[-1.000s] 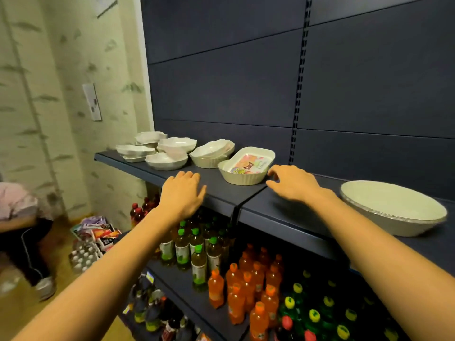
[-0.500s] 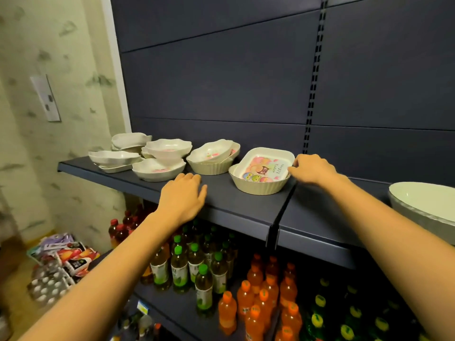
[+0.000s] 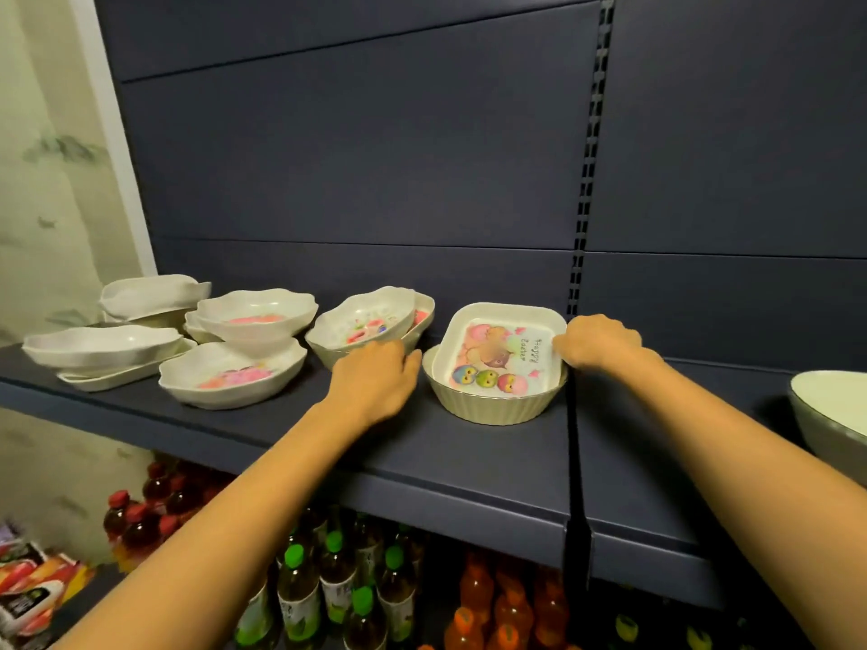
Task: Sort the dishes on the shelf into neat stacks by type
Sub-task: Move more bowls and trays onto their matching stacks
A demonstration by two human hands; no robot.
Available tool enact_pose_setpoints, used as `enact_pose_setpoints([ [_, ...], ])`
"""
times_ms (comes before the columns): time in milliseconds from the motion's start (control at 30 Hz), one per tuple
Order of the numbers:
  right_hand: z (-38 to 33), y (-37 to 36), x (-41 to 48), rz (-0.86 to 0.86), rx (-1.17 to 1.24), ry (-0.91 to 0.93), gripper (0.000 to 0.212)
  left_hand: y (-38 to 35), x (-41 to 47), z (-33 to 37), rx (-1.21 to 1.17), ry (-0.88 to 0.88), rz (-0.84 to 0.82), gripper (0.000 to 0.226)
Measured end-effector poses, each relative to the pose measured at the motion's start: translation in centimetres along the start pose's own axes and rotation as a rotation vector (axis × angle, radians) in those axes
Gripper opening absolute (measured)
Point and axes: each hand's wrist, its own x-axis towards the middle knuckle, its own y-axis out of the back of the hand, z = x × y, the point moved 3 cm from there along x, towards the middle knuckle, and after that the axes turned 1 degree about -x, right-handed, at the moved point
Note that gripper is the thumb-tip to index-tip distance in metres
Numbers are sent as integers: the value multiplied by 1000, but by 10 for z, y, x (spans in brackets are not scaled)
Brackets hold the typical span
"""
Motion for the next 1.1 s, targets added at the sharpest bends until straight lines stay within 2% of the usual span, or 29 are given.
enact_pose_setpoints([
  [67, -1, 6, 1, 92, -35, -16, 32, -5, 9, 0, -10, -13, -37, 48],
  [200, -1, 31, 2, 212, -17, -47, 28, -11, 25, -3, -83, -31, -91, 54],
  [300, 6, 48, -2, 209, 50, -118, 21, -17, 38, -7, -170, -37, -199, 62],
  [400, 18, 57, -8, 189, 147, -186, 28, -29, 49, -9, -319, -45, -331, 51],
  [467, 25, 58, -16, 188, 166, -218, 32, -33, 53, -8, -462, -47, -362, 45],
  [567, 37, 56, -36, 202, 166, -280, 34, -31, 55, -5, -568, -79, -334, 46],
  [767, 72, 65, -99, 349, 237, -428, 36, -19, 50, 4, -556, -213, -126, 42],
  [933, 105, 88, -172, 449, 266, -551, 39, -9, 42, 31, -588, -302, -136, 44],
  [1100, 151, 105, -238, 518, 280, -705, 36, -6, 26, 87, -609, -376, -177, 48],
])
